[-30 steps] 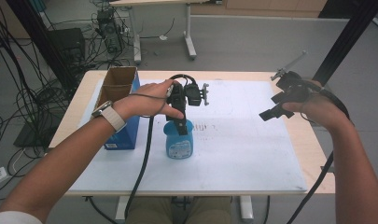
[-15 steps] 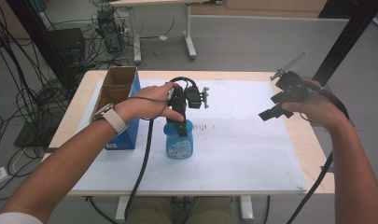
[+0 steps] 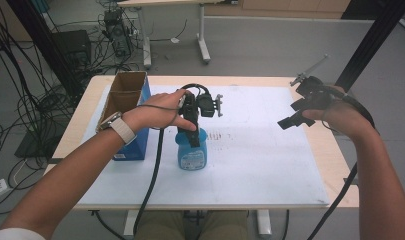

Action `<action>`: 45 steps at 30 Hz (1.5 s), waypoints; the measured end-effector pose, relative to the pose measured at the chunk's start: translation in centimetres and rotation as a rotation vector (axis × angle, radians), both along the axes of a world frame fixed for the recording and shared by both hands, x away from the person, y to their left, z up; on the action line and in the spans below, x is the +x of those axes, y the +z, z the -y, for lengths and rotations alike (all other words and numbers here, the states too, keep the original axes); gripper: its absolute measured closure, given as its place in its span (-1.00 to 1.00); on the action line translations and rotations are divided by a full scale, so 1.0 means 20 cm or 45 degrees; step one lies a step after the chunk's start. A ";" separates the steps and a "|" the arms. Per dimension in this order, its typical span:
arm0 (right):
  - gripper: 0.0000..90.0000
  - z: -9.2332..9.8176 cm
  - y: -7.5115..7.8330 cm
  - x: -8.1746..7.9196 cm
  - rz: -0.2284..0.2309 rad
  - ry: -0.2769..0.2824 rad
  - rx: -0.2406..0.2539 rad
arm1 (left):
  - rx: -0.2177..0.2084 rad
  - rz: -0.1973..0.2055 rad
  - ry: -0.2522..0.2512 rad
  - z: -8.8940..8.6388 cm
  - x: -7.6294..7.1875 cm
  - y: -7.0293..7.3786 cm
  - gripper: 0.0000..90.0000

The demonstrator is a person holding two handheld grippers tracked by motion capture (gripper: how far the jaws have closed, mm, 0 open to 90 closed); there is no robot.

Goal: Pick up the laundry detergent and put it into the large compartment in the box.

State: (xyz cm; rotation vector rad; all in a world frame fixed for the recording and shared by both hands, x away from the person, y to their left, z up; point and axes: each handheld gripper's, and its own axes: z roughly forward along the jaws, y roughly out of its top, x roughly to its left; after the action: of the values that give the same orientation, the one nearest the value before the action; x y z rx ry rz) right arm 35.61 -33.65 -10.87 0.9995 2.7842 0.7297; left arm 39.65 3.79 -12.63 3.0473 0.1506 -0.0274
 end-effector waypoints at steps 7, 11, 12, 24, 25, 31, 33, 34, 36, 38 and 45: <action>-0.80 0.00 -0.01 0.00 -0.003 0.002 -0.001 | 0.005 0.004 0.003 0.00 0.00 -0.01 -0.82; -0.80 0.00 -0.01 0.00 -0.004 0.001 0.002 | -0.003 0.003 0.004 -0.01 0.00 -0.01 -0.82; -0.80 0.00 -0.01 0.00 -0.004 0.001 0.002 | -0.002 0.003 0.006 -0.01 0.00 -0.01 -0.82; -0.80 0.00 -0.01 0.01 -0.006 0.000 -0.002 | -0.005 -0.002 0.012 -0.02 0.01 -0.02 -0.82; -0.80 0.00 -0.01 0.01 -0.006 -0.001 -0.002 | 0.000 -0.002 0.010 -0.02 0.01 -0.02 -0.82; -0.80 0.00 -0.01 0.01 -0.006 -0.001 0.002 | -0.003 -0.003 0.012 -0.02 0.01 -0.02 -0.82; -0.80 0.00 -0.01 0.01 -0.006 0.000 0.001 | -0.005 -0.002 0.017 -0.03 0.01 -0.02 -0.82; -0.80 0.00 -0.01 0.01 -0.008 -0.001 0.001 | -0.005 -0.001 0.019 -0.03 0.01 -0.02 -0.82; -0.80 0.00 -0.01 0.01 -0.007 -0.002 0.001 | -0.003 -0.001 0.018 -0.03 0.01 -0.02 -0.82; -0.80 0.00 -0.01 0.01 -0.006 -0.002 0.001 | -0.004 -0.001 0.018 -0.03 0.01 -0.02 -0.82; -0.80 0.00 -0.01 0.01 -0.002 0.000 0.001 | -0.007 0.000 0.022 -0.03 0.01 -0.02 -0.82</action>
State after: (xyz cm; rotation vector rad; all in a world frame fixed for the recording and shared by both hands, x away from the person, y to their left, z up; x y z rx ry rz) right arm 35.72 -33.63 -10.98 1.0010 2.7857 0.7299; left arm 39.93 4.43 -13.06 3.0402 0.1763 -0.0262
